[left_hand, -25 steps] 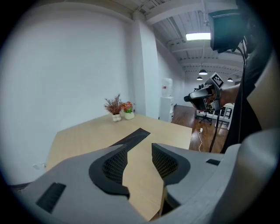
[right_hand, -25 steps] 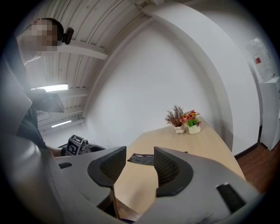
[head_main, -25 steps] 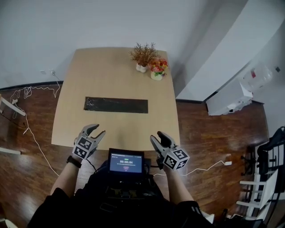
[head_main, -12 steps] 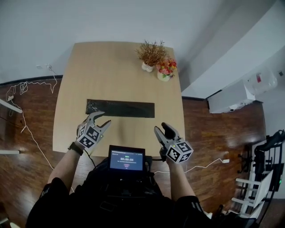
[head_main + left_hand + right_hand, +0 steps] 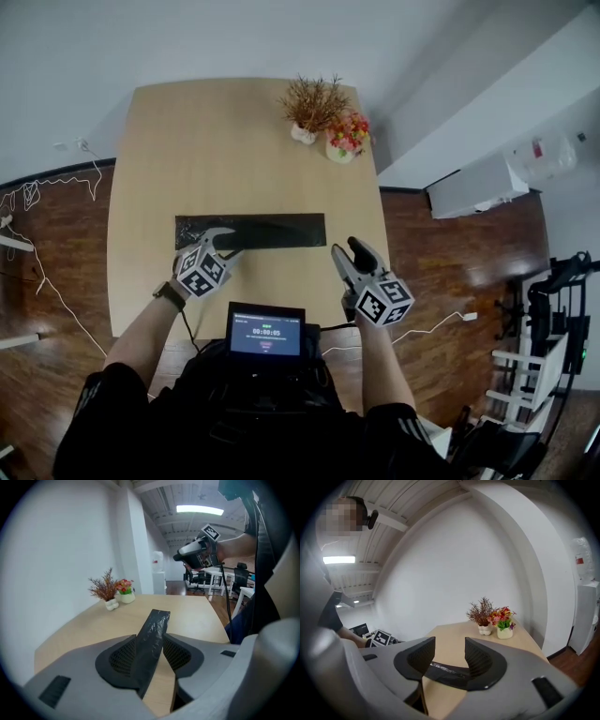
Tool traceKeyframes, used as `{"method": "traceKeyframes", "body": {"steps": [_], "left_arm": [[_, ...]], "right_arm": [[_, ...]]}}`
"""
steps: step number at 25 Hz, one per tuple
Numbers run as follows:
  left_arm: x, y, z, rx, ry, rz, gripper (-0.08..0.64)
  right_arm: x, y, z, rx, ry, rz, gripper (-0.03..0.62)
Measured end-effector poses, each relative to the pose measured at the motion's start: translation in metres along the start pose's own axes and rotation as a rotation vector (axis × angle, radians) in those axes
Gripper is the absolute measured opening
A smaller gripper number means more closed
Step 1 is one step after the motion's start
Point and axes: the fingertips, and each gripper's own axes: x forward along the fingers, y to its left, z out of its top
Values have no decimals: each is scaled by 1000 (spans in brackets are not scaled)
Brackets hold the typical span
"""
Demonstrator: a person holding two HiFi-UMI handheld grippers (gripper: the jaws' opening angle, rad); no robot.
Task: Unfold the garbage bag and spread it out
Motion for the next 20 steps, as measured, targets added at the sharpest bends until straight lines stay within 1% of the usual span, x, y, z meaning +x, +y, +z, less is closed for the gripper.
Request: {"method": "traceKeyframes", "body": {"steps": [4, 8, 16, 20], "left_arm": [[25, 4, -9, 5, 37, -35, 181], [52, 7, -12, -10, 66, -65, 173], [93, 13, -29, -3, 162, -109, 164], [107, 7, -41, -9, 211, -132, 164]], "right_arm": [[9, -3, 1, -21, 17, -2, 218], [22, -13, -9, -45, 55, 9, 218], [65, -38, -24, -55, 121, 47, 218], [81, -50, -40, -56, 171, 75, 218]]}}
